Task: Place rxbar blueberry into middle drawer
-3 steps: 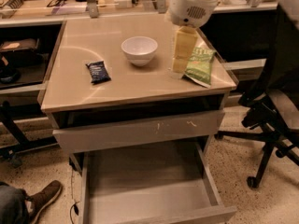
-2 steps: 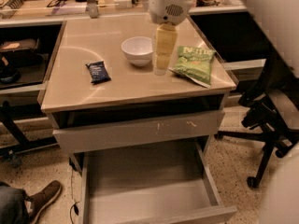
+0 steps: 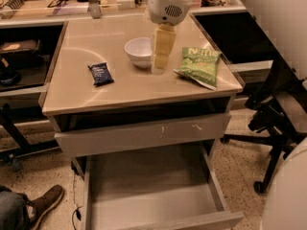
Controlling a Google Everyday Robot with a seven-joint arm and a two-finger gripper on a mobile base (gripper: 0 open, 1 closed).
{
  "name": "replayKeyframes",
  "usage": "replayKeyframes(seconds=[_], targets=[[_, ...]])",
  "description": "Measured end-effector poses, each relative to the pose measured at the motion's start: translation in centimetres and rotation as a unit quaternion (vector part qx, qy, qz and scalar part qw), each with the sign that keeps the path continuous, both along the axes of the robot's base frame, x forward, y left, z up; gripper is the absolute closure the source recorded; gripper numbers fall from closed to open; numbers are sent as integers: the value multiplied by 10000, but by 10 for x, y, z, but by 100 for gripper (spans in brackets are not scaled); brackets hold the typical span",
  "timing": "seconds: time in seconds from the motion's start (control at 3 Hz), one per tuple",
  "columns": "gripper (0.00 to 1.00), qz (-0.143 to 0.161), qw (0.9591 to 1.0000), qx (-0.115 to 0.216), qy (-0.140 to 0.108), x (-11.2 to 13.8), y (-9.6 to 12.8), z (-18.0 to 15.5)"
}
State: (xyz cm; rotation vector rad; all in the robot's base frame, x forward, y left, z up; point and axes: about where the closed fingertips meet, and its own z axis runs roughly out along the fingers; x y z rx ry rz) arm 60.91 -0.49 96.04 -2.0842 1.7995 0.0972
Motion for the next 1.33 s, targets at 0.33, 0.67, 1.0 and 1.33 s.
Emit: replayKeyframes(seconds=[0.33, 0.67, 1.0, 1.33], targets=[[0, 386, 9992, -62, -24, 31, 23, -14], [0, 796, 9968, -49, -25, 65, 59, -24], [0, 1047, 9944, -1, 113, 87, 90, -47], [0, 1004, 9949, 102, -18, 97, 96, -47]])
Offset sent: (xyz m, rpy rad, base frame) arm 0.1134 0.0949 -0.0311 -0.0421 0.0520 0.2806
